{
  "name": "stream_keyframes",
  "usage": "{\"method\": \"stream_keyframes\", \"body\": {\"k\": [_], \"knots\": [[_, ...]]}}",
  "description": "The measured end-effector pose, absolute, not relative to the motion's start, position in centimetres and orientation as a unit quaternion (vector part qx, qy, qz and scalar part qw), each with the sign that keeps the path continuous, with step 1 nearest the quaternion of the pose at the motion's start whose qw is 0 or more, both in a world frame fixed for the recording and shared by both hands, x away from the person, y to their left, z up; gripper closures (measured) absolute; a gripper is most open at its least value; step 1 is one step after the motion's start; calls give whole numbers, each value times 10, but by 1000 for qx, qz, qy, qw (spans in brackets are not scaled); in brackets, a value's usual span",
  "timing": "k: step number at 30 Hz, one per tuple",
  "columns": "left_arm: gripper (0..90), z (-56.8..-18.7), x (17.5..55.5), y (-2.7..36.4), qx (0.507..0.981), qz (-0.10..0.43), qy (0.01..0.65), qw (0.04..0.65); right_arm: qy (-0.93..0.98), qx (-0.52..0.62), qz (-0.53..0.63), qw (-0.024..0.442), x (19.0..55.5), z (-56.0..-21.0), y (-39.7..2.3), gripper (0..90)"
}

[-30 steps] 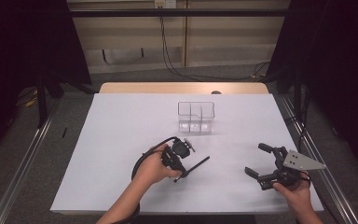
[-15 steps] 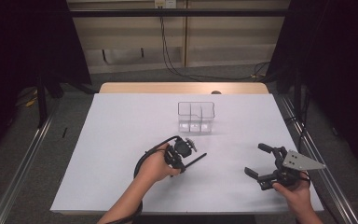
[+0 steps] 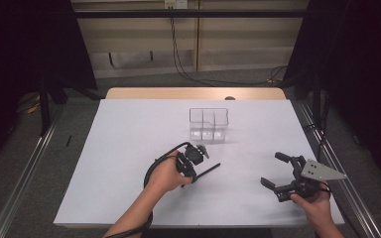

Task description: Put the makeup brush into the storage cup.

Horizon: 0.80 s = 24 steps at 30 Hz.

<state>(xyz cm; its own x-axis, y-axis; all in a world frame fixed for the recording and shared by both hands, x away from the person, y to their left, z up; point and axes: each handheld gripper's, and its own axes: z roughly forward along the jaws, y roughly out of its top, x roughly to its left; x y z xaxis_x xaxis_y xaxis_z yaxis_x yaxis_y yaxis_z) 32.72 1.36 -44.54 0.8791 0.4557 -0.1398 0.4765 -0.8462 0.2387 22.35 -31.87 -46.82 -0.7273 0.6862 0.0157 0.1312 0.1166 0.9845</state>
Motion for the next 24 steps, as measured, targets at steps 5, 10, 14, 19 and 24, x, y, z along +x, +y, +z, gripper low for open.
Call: {"method": "stream_keyframes", "body": {"k": [5, 10, 14, 19, 24], "knots": [[841, -435, 325, 13, 962, -39, 230, 145, 713, 290, 597, 224, 225, -469, -318, 0], [841, -426, 323, 13, 962, -38, 218, 157, 716, 288, 596, 220, 224, -468, -317, 0], [841, -422, 322, 13, 963, -37, 208, 167, 718, 285, 595, 221, 224, -467, -315, 0], [840, -420, 319, 10, 963, -41, 201, 176, 720, 282, 596, 216, 224, -465, -313, 0], [840, -415, 317, 9, 964, -42, 190, 182, 729, 276, 592, 207, 224, -461, -309, 0]]}}
